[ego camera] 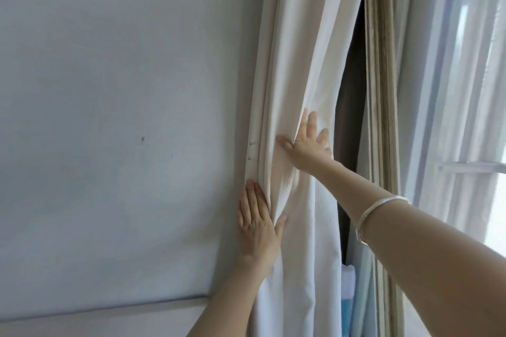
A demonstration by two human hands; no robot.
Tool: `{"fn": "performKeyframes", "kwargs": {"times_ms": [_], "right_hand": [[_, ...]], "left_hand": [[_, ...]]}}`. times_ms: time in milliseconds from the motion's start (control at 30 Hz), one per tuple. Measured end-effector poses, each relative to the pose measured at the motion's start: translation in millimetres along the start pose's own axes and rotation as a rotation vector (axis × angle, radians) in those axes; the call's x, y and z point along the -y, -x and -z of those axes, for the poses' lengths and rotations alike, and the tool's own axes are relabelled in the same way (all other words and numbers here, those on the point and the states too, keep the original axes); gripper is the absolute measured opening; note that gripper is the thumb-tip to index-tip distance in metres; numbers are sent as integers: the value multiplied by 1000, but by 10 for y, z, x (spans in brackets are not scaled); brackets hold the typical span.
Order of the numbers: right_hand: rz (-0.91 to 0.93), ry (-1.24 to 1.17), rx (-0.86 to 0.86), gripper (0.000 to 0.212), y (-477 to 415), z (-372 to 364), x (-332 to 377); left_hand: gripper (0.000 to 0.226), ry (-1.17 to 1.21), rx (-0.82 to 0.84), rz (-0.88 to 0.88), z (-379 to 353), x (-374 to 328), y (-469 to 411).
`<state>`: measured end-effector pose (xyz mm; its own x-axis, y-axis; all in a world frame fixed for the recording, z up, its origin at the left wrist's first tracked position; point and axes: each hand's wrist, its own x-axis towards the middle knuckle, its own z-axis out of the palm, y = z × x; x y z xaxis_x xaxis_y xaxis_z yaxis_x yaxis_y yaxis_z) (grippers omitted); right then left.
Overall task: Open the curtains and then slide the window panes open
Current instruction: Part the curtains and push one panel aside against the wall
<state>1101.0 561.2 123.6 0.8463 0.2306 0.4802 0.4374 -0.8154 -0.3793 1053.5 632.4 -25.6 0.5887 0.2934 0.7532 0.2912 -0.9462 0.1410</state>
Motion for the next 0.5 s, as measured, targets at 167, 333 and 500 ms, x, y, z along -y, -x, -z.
{"fn": "performKeyframes", "kwargs": {"times_ms": [167, 333, 500], "right_hand": [[-39, -31, -17, 80, 560, 257, 44], [-110, -41, -22, 80, 1281, 556, 87], [-188, -18, -21, 81, 1918, 938, 84]], "left_hand": [[85, 71, -5, -26, 389, 11, 380], [89, 152, -5, -68, 923, -8, 898], [92, 267, 37, -118, 1456, -124, 1325]]}}
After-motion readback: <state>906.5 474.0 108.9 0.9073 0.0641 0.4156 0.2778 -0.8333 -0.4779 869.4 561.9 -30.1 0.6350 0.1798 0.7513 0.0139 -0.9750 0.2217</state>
